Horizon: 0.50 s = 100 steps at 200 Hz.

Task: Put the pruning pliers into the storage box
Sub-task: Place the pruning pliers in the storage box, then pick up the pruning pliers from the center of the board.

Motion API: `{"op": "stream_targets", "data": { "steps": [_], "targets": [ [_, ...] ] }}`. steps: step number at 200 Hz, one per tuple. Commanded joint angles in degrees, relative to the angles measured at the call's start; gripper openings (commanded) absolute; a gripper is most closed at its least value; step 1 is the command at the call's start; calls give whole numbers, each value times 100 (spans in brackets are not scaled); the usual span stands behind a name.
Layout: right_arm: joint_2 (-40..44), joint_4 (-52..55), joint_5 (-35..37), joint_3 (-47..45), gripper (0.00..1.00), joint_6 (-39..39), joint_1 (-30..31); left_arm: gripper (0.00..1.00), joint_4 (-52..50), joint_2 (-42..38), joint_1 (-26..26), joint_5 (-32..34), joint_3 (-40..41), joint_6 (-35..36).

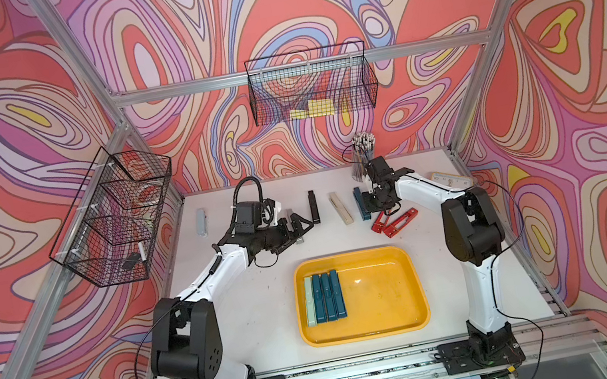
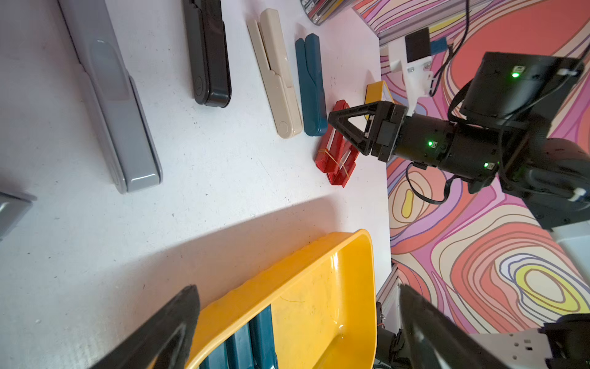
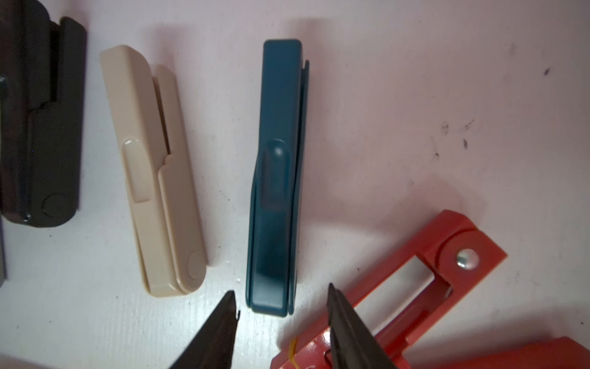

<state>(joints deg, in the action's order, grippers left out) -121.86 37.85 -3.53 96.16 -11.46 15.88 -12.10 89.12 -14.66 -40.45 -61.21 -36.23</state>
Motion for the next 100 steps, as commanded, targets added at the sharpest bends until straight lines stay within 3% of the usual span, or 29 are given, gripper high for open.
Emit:
{"op": "stream_targets", "data": {
  "steps": [1,100],
  "targets": [
    [-131,3,-107,238,51,88,-32,99,76,105,-29,12,-181,8],
    [-453,60,-175,506,52,131,-50,99,208,264,-25,-22,-131,-44]
  ]
}}
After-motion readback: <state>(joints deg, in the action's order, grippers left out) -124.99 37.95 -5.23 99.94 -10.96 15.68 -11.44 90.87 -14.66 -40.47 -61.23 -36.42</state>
